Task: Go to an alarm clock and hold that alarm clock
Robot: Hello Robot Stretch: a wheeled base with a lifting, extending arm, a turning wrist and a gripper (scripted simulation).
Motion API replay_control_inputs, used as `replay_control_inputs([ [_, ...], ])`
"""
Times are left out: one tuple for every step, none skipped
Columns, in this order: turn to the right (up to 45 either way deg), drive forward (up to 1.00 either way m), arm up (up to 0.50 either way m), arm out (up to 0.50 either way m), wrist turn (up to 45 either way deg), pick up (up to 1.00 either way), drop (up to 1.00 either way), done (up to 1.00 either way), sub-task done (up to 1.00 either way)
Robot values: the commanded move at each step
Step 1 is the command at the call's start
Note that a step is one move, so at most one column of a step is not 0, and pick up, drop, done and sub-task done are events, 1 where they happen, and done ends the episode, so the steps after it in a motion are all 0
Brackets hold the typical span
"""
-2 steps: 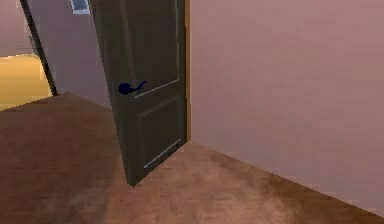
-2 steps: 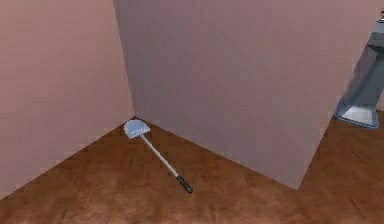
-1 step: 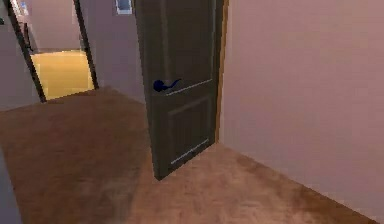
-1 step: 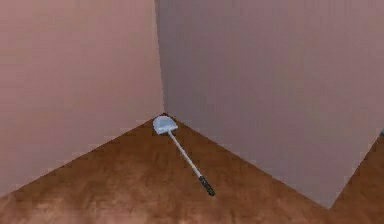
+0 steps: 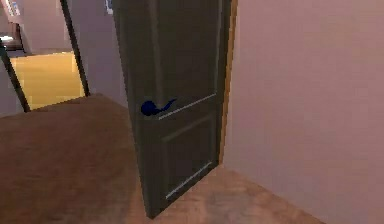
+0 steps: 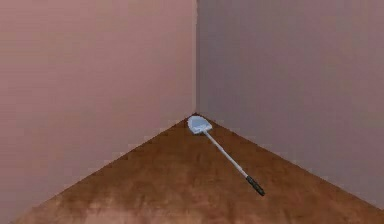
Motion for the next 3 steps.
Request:
replay_control_inputs([
  [-36.0,0.0,0.0,0.0,0.0,0.0,0.0,0.0,0.0],
  [0.0,1.0,0.0,0.0,0.0,0.0,0.0,0.0,0.0],
  [0.0,0.4,0.0,0.0,0.0,0.0,0.0,0.0,0.0],
])
